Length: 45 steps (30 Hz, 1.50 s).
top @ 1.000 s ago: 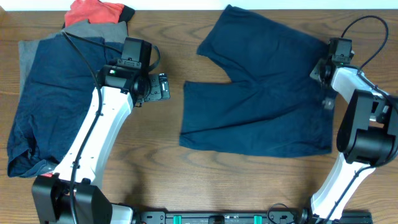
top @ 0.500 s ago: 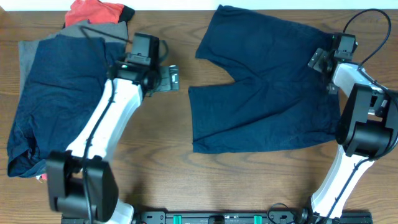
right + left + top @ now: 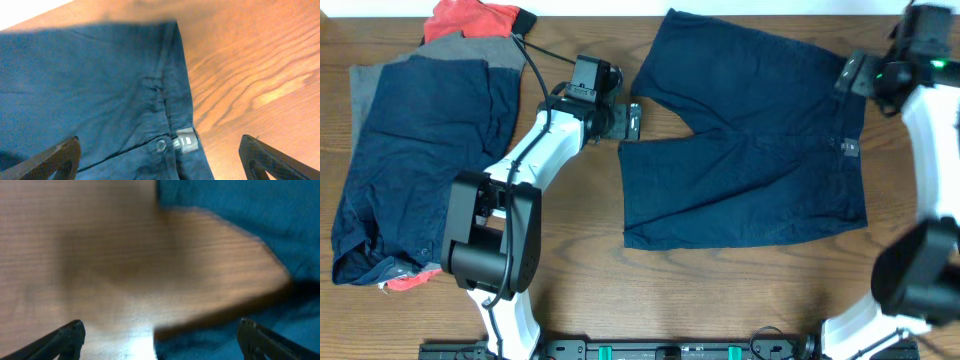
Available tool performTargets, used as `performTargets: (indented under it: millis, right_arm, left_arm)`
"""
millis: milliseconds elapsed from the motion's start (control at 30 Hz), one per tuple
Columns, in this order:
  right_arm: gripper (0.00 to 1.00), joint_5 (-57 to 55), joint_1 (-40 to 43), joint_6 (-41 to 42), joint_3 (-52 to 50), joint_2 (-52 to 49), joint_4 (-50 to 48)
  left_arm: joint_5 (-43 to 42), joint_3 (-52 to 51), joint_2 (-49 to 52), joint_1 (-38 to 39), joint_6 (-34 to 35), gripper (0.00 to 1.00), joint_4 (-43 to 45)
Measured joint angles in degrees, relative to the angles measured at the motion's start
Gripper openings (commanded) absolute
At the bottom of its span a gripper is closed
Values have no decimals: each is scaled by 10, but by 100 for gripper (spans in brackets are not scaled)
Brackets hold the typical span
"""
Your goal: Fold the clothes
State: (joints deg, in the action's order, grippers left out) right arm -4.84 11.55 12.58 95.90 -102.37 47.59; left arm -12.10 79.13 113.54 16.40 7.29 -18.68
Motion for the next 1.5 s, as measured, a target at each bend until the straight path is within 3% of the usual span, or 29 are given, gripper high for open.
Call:
performTargets:
  millis: [133,600,1067,1400,1500]
  right_arm:
    - [99,24,-1,-1,5,37,27]
    - [99,54,-39,-1,2,24,58]
    - [99,58,-47,-1,2,24,60]
    - [99,62,-48,-1,2,24,66]
    - [99,62,-48,-1,2,24,67]
  left_arm:
    - [-10,6,12,3,2,98,54]
    - [-17,9,98,45,-17,98,233]
    - [2,12,141,44,-27,99,271]
    - [39,12,176,44,-37,100,371]
    - [44,13,179,44,-50,86,379]
